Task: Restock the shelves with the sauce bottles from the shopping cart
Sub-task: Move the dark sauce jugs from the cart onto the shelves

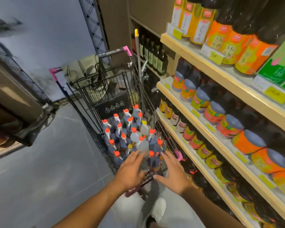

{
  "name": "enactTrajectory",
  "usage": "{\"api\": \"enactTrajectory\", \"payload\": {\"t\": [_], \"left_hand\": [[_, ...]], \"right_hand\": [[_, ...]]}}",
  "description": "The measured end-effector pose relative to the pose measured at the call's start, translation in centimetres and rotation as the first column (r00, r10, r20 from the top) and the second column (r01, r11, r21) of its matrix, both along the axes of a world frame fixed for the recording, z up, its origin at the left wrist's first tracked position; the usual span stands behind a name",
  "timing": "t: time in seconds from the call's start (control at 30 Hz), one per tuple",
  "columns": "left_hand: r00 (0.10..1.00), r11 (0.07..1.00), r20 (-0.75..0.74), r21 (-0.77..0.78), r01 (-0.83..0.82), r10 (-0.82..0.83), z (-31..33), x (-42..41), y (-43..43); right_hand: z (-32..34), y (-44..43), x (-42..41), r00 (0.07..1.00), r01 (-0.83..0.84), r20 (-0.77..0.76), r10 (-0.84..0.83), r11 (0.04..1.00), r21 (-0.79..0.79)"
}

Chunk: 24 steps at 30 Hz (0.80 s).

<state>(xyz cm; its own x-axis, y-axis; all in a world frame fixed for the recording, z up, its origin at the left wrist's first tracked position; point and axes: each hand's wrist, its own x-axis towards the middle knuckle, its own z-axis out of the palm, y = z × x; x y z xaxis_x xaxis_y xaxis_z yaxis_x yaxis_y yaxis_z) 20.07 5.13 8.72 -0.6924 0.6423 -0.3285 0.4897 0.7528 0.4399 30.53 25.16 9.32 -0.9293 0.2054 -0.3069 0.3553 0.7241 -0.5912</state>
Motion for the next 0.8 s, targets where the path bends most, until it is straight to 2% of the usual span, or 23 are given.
{"api": "enactTrajectory", "payload": {"t": [0.17,0.3,0.4,0.53,0.63,0.77,0.8], "left_hand": [[0.999,1.000,0.047,-0.015,-0.007,0.007,-1.5,-3.4,1.5],[0.992,1.000,0.127,0.005,0.012,-0.012,-2.6,-5.4,2.4],[0.981,0.999,0.187,0.004,0.047,-0.047,-3.9,-7.3,2.9],[0.957,0.986,0.247,-0.029,0.163,-0.151,-5.8,-10.3,3.1],[0.933,0.965,0.268,-0.043,0.260,-0.240,-6.4,-12.8,2.7],[0.901,0.933,0.268,-0.022,0.359,-0.340,-6.5,-16.3,2.0],[0.894,0.926,0.271,-0.020,0.376,-0.357,-6.6,-17.1,1.8]], "right_hand": [[-2.7,1.1,-4.0,0.997,-0.014,0.074,0.015,1.000,-0.009],[-4.5,1.0,-6.1,0.991,0.097,0.094,-0.093,0.995,-0.033],[-5.8,0.4,-7.5,0.966,0.206,0.174,-0.192,0.976,-0.068],[-6.9,-1.1,-9.3,0.907,0.355,0.291,-0.305,0.925,-0.138],[-7.4,-1.9,-11.0,0.822,0.492,0.411,-0.393,0.854,-0.169],[-9.1,-2.6,-12.8,0.721,0.596,0.486,-0.493,0.799,-0.074],[-9.1,-2.6,-13.2,0.712,0.583,0.509,-0.484,0.811,-0.044]]}}
